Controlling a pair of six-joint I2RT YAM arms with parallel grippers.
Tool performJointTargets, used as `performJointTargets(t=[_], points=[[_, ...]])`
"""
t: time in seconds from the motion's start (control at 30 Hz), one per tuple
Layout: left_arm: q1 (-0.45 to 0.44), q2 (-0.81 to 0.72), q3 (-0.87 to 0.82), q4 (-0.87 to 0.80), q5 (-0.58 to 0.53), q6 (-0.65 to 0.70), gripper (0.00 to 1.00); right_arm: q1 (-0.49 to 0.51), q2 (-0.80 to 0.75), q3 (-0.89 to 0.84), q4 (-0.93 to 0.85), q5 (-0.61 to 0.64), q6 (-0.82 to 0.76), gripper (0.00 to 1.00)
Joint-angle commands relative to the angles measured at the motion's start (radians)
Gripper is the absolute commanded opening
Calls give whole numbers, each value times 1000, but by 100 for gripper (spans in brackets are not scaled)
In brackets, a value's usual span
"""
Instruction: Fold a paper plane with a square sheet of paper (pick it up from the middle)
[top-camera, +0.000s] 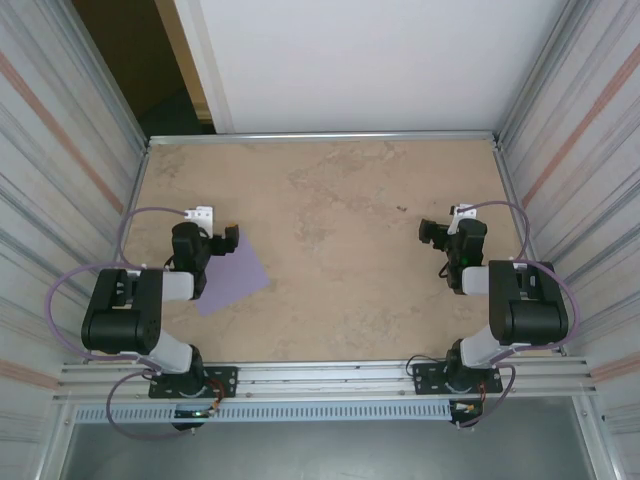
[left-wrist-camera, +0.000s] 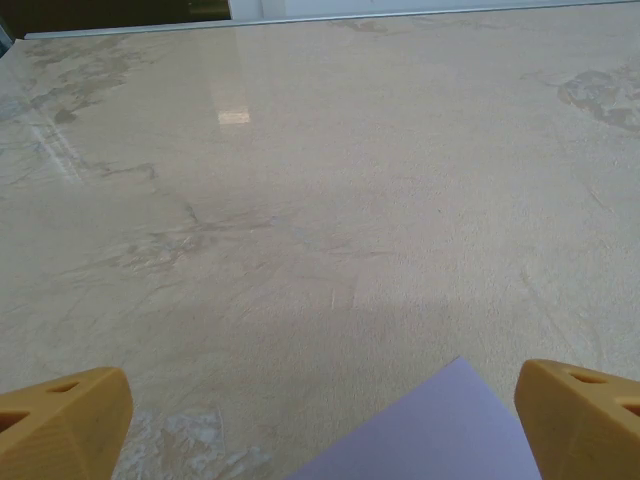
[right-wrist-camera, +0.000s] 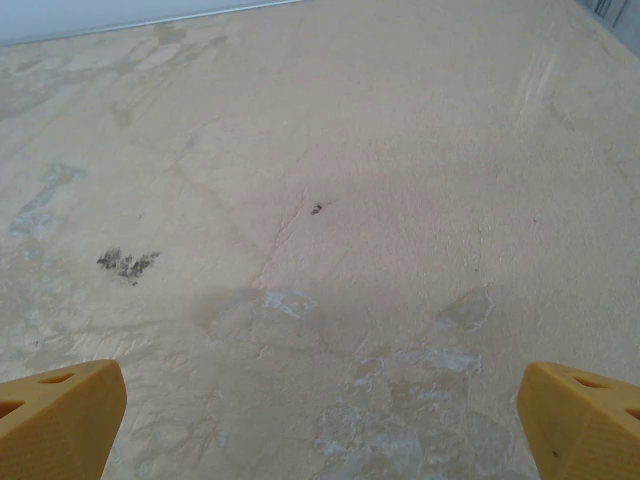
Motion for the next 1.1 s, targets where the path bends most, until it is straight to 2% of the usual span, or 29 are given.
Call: performJointTargets(t=[0.0,1.07], points=[[6,-1,12,14,0,17,99,-1,5,12,7,-17,-26,99],[11,-3,6,20,21,20,99,-2,4,8,10,-19,-25,99]])
